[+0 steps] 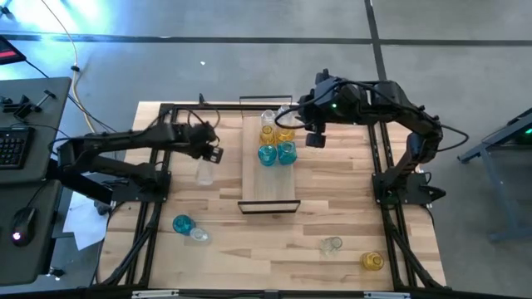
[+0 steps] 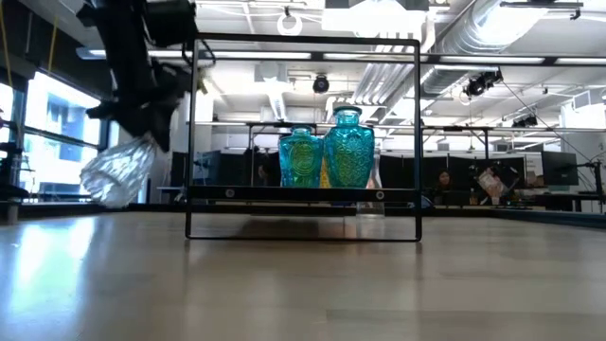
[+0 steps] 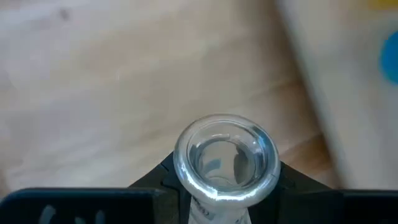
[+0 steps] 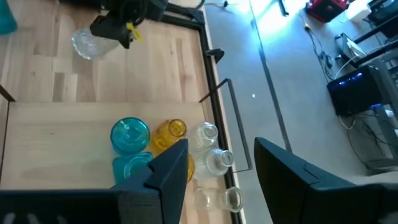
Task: Sort vases onto shelf
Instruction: Put the middle left transparent flower vase on the shelf aligned with the other transparent flower vase
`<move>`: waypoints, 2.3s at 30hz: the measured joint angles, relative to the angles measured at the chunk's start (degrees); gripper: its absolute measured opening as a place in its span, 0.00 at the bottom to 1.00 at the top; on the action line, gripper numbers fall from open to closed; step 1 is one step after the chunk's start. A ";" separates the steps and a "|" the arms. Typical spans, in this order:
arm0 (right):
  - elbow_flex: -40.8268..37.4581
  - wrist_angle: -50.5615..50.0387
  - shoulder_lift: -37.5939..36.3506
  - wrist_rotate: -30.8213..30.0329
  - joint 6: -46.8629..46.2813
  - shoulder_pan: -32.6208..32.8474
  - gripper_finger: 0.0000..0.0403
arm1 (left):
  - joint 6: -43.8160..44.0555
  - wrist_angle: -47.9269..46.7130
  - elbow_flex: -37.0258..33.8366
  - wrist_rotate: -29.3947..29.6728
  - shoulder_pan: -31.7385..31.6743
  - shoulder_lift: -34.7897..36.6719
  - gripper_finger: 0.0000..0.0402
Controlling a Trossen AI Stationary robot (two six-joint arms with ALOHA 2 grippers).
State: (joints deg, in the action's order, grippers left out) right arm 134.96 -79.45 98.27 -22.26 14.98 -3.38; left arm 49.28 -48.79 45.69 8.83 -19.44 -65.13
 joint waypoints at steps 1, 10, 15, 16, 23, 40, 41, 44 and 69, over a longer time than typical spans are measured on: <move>0.03 0.11 -0.25 -0.02 -0.19 0.00 0.41 | -0.01 0.12 0.68 0.88 0.02 0.81 0.23; 0.04 -0.03 -1.92 0.00 -2.11 0.00 0.41 | -0.52 2.43 3.19 7.41 -0.05 6.02 0.23; 0.04 -1.25 -2.42 -2.22 -2.70 0.00 0.41 | -5.35 12.54 3.21 11.94 -0.05 6.68 0.23; 0.04 -1.91 -2.50 -3.01 -2.74 0.00 0.41 | -6.75 14.80 3.21 12.82 -0.05 6.63 0.23; 0.04 -4.48 -3.01 -4.31 -5.31 0.00 0.41 | -17.63 28.55 3.32 17.22 -1.42 3.52 0.23; 0.04 -5.70 -3.29 -4.52 -11.12 0.00 0.41 | -30.15 50.53 3.28 13.91 -6.54 -13.03 0.23; 0.04 -5.70 -3.29 -4.52 -11.14 0.00 0.41 | -30.38 50.88 3.28 13.91 -6.66 -13.74 0.23; 0.04 -5.70 -3.29 -4.52 -11.14 0.00 0.41 | -30.35 50.41 3.26 13.29 -7.31 -15.56 0.23; -0.02 -5.66 -4.26 -4.57 -11.10 0.00 0.41 | -31.96 65.34 3.26 9.43 -9.64 -24.36 0.23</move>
State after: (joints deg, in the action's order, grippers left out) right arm 134.93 -85.10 94.01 -26.83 3.87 -3.38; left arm 17.32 16.54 48.95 18.26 -29.07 -89.49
